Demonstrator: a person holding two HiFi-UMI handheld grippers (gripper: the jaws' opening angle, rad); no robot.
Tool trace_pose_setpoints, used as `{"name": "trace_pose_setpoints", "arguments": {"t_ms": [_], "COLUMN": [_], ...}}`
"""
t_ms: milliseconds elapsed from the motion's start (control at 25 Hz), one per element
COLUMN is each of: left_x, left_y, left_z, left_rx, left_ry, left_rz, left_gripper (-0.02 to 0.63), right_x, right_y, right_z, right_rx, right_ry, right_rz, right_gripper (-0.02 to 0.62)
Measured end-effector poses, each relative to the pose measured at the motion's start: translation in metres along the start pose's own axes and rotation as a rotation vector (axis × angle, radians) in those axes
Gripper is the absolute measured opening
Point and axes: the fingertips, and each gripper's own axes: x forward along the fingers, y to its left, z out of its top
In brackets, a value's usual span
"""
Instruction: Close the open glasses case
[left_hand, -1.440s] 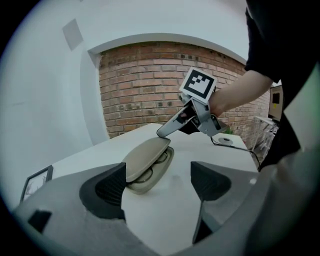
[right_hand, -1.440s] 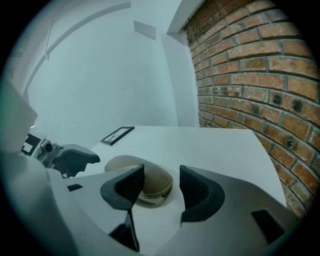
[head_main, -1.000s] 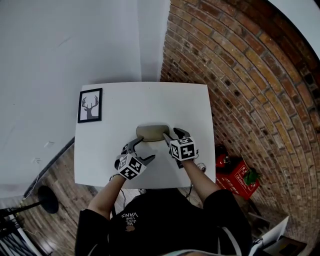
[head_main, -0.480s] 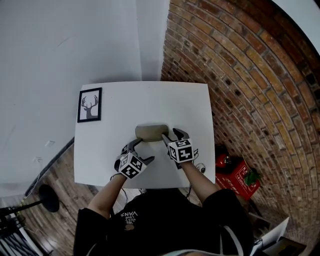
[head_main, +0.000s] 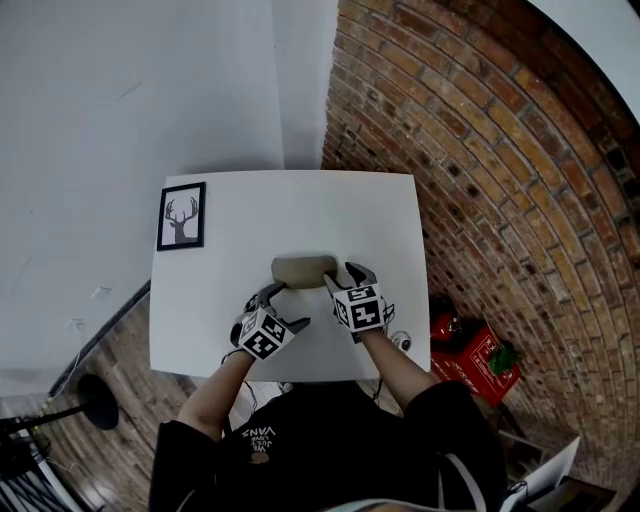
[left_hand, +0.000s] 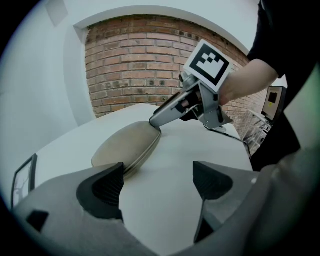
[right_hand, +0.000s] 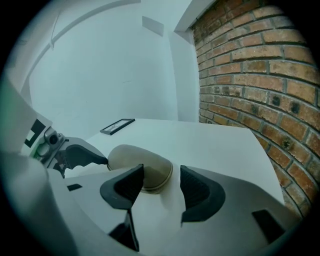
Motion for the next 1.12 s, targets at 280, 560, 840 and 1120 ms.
{"name": "trace_pose_setpoints", "arguments": {"t_ms": [280,560,840,1120], "left_x": [-0.011,-0.032,-0.069,-0.118], "left_y": [0.001,-0.005,-0.021,-0.049], "left_z": [0.003,0.000,0.001,0.008], "left_rx": [-0.022,-0.029,-0.036,-0.023], "left_ry": [-0.038,-0.079,-0.167,-0.276], "left_rz": [0.015,0.045,0.116,0.163], "left_gripper": [0.430,0.430,0.356,0.282], "right_x": [-0.007,-0.031,-0.077,-0.126], "right_y": [-0.001,0.008,0.028,0.052], "right_z": [0.001,-0.001,-0.009,-0.031], "right_rx": [0.025,0.044,0.095,0.175], "right_ry": [-0.011,-0.044,-0.152,-0.250], "right_rz": [-0.049,-0.062,-0.089,-0.117], "right_gripper": [0.235,0.230,0.171,0.070]}}
